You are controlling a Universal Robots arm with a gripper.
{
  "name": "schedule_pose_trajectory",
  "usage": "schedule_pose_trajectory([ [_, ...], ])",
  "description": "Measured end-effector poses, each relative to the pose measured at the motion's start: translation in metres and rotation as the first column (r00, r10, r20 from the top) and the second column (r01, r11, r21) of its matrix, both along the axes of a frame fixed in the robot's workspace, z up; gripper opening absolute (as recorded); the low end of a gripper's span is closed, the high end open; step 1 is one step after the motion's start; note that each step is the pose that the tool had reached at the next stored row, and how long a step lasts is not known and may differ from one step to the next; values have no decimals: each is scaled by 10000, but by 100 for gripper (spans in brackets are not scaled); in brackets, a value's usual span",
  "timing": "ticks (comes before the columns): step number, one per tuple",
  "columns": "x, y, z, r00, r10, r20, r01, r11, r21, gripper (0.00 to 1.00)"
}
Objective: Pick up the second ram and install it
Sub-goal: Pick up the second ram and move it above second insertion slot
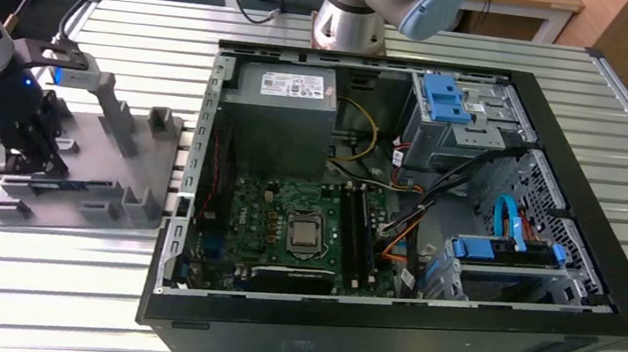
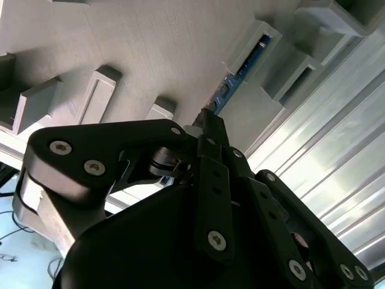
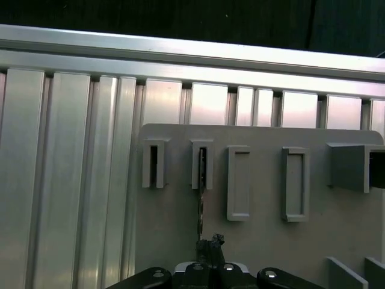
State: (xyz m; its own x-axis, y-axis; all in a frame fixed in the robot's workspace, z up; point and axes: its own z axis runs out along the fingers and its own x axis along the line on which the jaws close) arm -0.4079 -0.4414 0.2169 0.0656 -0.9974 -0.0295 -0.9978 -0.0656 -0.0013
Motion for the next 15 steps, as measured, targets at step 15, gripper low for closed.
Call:
schedule_pose_trajectory([
  [15,-4,1,-2,10000,21,0,-21,9995,-315,16],
])
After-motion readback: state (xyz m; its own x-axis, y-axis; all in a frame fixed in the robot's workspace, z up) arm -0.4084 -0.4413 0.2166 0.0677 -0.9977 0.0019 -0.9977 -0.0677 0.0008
